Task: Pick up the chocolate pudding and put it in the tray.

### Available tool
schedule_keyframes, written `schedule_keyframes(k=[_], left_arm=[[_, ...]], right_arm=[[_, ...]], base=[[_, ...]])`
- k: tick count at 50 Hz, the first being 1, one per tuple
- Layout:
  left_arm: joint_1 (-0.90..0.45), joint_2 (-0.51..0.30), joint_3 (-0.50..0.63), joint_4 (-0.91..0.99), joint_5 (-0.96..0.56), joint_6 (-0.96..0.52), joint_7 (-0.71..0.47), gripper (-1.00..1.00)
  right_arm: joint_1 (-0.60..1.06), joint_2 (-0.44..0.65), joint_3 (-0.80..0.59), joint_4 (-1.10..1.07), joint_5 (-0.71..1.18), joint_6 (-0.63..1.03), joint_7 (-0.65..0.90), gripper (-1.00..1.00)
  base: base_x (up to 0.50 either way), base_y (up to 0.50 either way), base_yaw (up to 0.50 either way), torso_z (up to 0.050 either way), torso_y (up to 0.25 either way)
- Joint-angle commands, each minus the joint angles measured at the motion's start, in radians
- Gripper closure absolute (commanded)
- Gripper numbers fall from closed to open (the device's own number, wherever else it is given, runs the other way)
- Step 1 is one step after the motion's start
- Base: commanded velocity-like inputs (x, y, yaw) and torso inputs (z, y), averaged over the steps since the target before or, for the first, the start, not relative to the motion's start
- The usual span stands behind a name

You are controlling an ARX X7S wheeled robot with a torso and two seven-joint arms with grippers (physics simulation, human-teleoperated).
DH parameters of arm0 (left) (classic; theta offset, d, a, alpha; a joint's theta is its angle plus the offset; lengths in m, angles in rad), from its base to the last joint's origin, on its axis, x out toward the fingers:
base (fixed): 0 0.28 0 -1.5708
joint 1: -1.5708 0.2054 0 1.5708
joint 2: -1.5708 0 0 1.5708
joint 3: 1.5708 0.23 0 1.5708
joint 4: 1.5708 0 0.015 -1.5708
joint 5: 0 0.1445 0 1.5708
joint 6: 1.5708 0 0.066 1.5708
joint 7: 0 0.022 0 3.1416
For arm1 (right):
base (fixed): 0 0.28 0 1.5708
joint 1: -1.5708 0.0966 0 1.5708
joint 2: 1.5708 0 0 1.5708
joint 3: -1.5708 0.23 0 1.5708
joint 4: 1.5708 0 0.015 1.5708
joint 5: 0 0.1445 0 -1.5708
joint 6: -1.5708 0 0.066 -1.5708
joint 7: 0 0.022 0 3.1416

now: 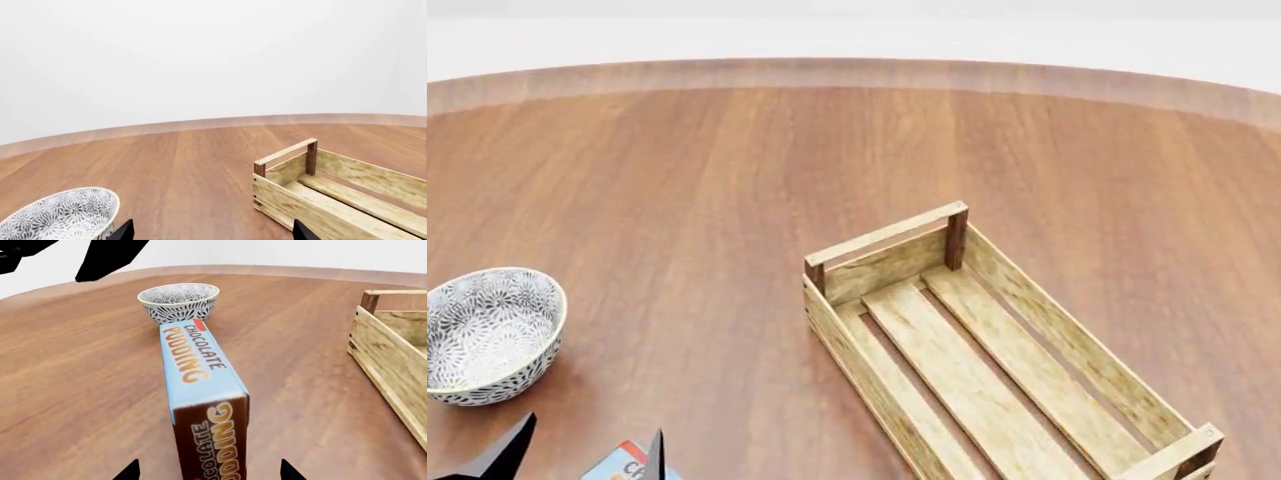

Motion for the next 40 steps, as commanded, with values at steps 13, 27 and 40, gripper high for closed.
schedule_keyframes(k=[13, 27, 40], left_arm=[[0.005, -0.008, 0.013, -0.015, -0.005, 0.022, -0.013, -1.00], [0.004, -0.013, 0.018, -0.015, -0.014, 0.024, -0.018, -1.00], [-0.002, -0.014, 0.030, -0.023, -0.016, 0.028, -0.022, -1.00]], right_arm=[[0.133, -0.062, -0.022, 0.159, 0.010, 0.003, -0.022, -1.00], [0.149, -0.064, -0.036, 0.174, 0.009, 0.000, -0.014, -1.00], [0.161, -0.070, -0.045, 0.191, 0.021, -0.008, -0.011, -1.00]], base=[[0.00, 0.00, 0.00, 0.000, 0.000], [0.00, 0.00, 0.00, 0.000, 0.000], [0.00, 0.00, 0.00, 0.000, 0.000]])
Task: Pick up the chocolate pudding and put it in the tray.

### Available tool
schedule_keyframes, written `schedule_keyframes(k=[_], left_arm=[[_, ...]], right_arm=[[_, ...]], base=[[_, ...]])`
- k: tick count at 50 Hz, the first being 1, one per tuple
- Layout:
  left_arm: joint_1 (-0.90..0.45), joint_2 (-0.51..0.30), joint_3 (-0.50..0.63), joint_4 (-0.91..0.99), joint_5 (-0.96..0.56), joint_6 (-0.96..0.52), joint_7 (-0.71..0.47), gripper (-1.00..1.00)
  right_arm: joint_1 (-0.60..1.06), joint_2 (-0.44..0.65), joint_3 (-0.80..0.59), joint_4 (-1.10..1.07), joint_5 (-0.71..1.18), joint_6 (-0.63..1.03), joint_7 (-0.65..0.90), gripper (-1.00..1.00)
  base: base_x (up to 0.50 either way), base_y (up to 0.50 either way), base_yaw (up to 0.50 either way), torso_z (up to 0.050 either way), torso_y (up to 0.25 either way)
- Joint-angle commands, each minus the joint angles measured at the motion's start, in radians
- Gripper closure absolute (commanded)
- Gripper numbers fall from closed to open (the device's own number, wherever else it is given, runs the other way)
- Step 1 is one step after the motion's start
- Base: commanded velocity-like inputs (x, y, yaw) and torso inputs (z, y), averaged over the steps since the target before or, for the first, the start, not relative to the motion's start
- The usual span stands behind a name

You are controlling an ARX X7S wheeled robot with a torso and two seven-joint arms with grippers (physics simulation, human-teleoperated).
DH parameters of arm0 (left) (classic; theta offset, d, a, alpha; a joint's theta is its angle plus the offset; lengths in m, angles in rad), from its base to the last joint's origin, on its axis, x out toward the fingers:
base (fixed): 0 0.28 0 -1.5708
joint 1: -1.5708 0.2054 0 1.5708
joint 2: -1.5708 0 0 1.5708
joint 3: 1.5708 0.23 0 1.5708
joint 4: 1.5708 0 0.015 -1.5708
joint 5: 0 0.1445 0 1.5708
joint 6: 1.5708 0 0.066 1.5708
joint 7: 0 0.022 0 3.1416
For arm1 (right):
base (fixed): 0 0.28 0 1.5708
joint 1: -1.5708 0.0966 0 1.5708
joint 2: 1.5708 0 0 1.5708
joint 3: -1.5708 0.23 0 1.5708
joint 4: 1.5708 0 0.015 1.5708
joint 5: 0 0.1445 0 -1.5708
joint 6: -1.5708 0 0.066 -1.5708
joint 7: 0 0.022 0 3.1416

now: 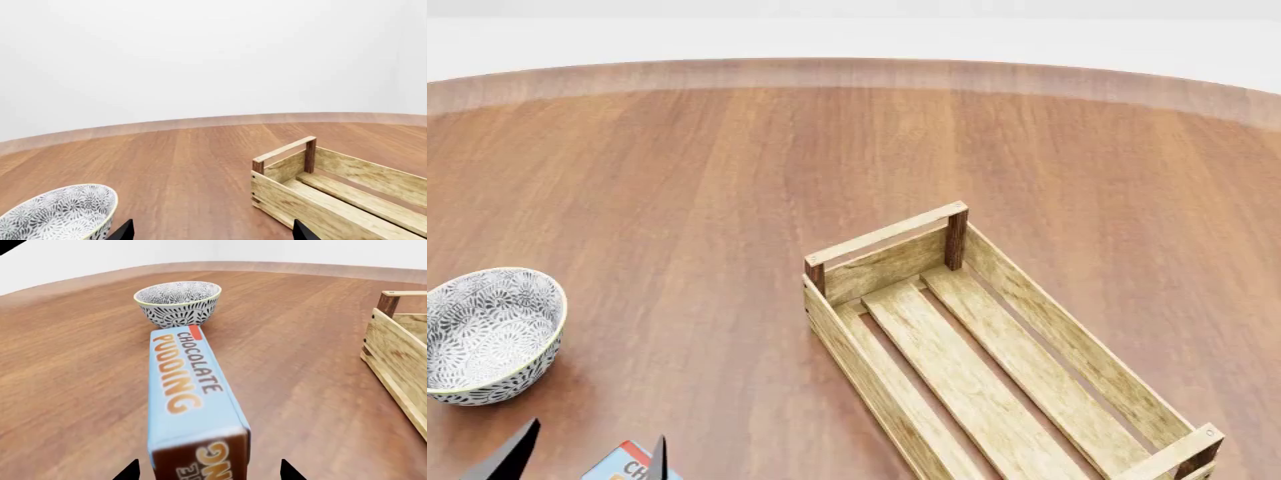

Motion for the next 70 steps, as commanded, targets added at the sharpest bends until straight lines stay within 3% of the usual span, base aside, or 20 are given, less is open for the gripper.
schedule_keyframes(k=[1, 33, 70], left_arm=[[-0.003, -0.002, 0.009, -0.005, -0.002, 0.004, -0.004, -1.00], [-0.012, -0.009, 0.025, -0.005, -0.015, 0.003, -0.018, -1.00], [-0.013, -0.016, 0.044, -0.020, -0.024, 0.020, -0.031, -1.00]], right_arm=[[0.016, -0.007, -0.007, 0.025, 0.009, -0.010, 0.001, -1.00], [0.006, -0.001, -0.033, 0.021, 0.029, -0.016, 0.020, -1.00], [0.058, -0.035, -0.072, 0.159, 0.038, -0.078, 0.015, -1.00]], base=[[0.00, 0.00, 0.00, 0.000, 0.000], [0.00, 0.00, 0.00, 0.000, 0.000], [0.00, 0.00, 0.00, 0.000, 0.000]])
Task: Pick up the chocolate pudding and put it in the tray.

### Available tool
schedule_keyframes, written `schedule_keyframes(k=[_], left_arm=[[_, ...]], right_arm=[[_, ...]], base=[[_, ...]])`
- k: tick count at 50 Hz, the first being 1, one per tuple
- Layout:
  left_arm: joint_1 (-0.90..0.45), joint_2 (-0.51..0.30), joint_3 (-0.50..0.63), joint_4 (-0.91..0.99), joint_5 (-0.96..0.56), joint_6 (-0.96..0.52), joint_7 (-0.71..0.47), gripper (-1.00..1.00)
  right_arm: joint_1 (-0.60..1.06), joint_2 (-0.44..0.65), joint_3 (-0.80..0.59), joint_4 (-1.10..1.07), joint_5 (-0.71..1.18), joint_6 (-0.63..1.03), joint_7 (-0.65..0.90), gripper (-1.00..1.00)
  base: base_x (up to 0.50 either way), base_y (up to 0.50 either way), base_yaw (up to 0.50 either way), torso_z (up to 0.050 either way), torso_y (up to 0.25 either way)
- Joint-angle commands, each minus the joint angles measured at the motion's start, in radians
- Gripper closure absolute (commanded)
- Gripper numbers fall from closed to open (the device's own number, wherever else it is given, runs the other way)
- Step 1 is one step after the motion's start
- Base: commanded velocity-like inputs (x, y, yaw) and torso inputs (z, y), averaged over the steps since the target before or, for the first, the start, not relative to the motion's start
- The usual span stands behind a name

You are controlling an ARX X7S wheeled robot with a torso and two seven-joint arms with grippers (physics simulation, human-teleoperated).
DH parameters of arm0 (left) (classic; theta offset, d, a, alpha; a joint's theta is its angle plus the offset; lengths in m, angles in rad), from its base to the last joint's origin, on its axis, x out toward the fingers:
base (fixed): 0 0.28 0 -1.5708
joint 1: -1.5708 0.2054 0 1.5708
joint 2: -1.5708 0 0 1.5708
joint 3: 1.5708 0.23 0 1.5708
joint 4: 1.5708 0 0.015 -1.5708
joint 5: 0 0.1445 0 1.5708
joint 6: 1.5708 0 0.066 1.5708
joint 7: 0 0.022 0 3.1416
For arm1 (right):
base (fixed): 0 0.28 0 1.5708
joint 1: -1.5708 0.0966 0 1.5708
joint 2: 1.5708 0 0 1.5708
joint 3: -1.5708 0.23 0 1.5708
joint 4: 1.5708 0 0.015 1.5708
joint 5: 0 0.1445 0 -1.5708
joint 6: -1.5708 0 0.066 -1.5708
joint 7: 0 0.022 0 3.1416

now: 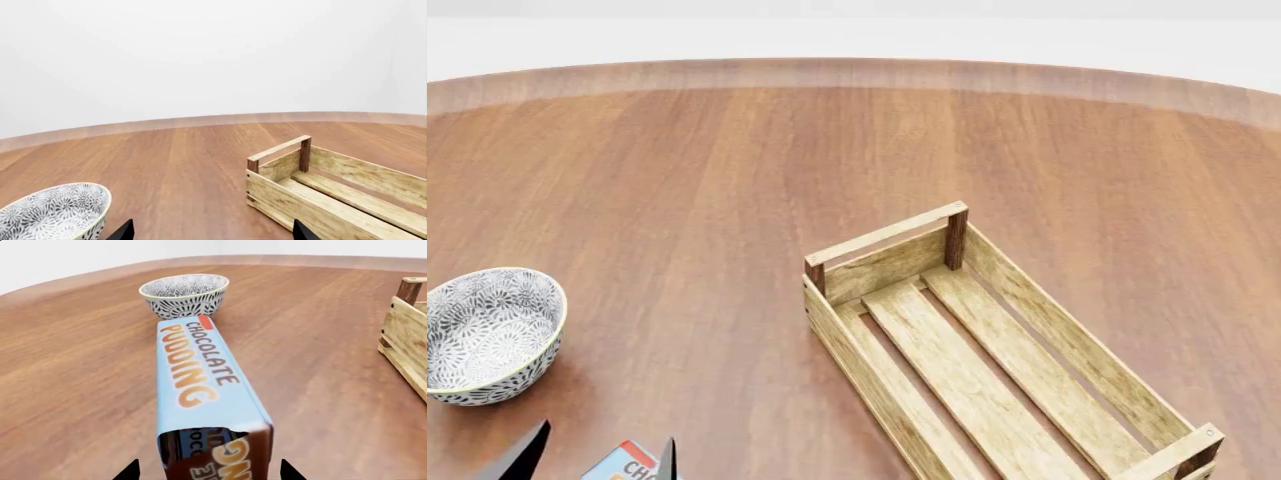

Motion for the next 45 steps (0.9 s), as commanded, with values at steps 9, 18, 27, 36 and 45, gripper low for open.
schedule_keyframes(k=[9, 18, 27, 36, 45], left_arm=[[-0.002, -0.005, 0.006, -0.012, -0.009, 0.014, -0.004, -1.00], [-0.002, -0.006, 0.010, -0.018, -0.010, 0.019, -0.007, -1.00], [0.001, -0.011, 0.013, -0.005, -0.014, 0.014, -0.012, -1.00], [0.008, -0.011, 0.012, -0.024, -0.022, 0.031, -0.012, -1.00], [0.004, -0.013, 0.014, -0.032, -0.025, 0.037, -0.014, -1.00]], right_arm=[[0.026, -0.011, -0.018, 0.051, 0.010, -0.019, 0.000, -1.00], [0.031, -0.010, -0.025, 0.063, 0.018, -0.025, 0.002, -1.00], [0.016, 0.011, -0.028, 0.003, 0.023, -0.005, 0.025, 1.00], [0.030, 0.025, 0.003, 0.019, 0.037, -0.024, 0.054, 1.00], [0.030, 0.060, 0.025, -0.042, 0.054, 0.010, 0.083, 1.00]], base=[[0.00, 0.00, 0.00, 0.000, 0.000], [0.00, 0.00, 0.00, 0.000, 0.000], [0.00, 0.00, 0.00, 0.000, 0.000], [0.00, 0.00, 0.00, 0.000, 0.000], [0.00, 0.00, 0.00, 0.000, 0.000]])
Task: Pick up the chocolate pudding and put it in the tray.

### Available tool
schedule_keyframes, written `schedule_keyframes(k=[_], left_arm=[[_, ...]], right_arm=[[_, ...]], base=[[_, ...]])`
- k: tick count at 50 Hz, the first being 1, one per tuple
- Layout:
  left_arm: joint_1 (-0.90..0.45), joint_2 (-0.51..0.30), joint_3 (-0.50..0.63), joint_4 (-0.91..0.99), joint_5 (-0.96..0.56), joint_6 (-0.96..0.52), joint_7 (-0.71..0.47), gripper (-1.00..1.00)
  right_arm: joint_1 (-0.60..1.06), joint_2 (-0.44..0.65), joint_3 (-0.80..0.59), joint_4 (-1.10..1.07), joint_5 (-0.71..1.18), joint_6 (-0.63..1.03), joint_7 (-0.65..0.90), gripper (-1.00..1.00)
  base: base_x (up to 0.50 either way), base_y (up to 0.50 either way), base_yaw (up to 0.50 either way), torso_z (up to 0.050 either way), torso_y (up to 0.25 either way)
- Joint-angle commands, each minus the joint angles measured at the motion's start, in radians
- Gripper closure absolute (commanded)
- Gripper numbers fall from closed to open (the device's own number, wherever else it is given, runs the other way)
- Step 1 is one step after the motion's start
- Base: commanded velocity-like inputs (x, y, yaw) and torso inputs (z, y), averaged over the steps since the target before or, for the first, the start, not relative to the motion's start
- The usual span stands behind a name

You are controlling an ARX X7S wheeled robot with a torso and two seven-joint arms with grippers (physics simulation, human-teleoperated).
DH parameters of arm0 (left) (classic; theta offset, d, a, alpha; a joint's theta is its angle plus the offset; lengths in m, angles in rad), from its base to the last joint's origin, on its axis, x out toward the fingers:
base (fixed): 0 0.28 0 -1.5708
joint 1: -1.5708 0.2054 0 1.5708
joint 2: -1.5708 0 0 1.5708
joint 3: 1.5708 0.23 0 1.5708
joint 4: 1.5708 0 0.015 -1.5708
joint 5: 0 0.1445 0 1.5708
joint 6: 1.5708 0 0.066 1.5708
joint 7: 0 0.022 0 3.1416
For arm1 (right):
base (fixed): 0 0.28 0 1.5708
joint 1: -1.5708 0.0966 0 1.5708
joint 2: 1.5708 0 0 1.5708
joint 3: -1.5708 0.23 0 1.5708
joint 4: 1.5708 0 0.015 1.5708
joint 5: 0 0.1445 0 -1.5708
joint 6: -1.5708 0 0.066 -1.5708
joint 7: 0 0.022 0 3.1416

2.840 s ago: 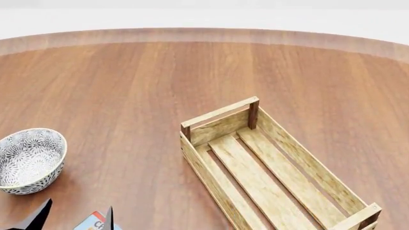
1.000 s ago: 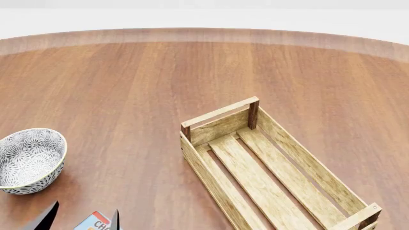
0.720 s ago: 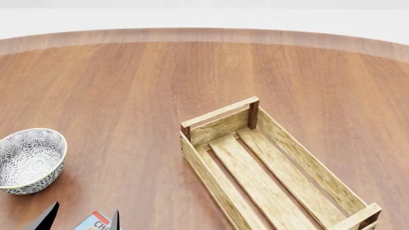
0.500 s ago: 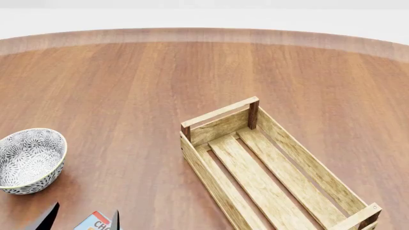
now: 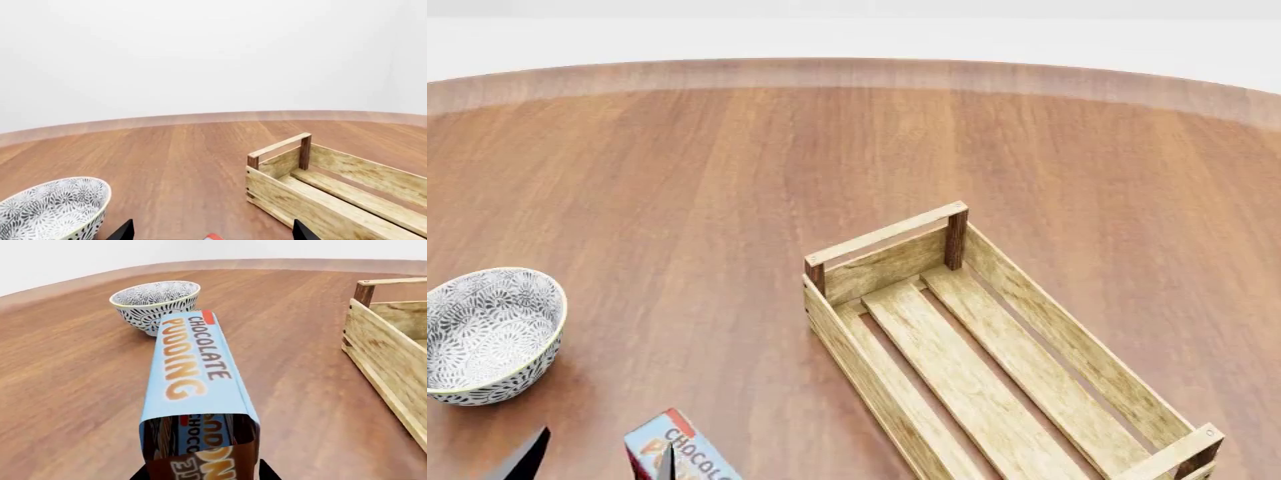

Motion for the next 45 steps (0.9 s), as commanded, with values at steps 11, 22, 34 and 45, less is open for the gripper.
schedule_keyframes(k=[11, 22, 34, 45], left_arm=[[0.001, -0.006, 0.007, -0.006, -0.005, 0.005, -0.008, -1.00], [0.000, -0.008, 0.013, -0.002, -0.006, 0.003, -0.013, -1.00], [-0.001, -0.011, 0.016, -0.003, -0.009, 0.005, -0.017, -1.00], [-0.006, -0.012, 0.019, -0.020, -0.013, 0.012, -0.018, -1.00]], right_arm=[[0.003, 0.062, 0.038, -0.131, 0.006, 0.058, 0.058, 1.00], [0.006, 0.093, 0.045, -0.225, 0.021, 0.112, 0.081, 1.00], [0.030, 0.124, 0.050, -0.326, 0.032, 0.190, 0.108, 1.00], [0.050, 0.153, 0.076, -0.393, 0.054, 0.239, 0.134, 1.00]], base=[[0.00, 0.00, 0.00, 0.000, 0.000], [0.00, 0.00, 0.00, 0.000, 0.000], [0.00, 0.00, 0.00, 0.000, 0.000], [0.00, 0.00, 0.00, 0.000, 0.000]])
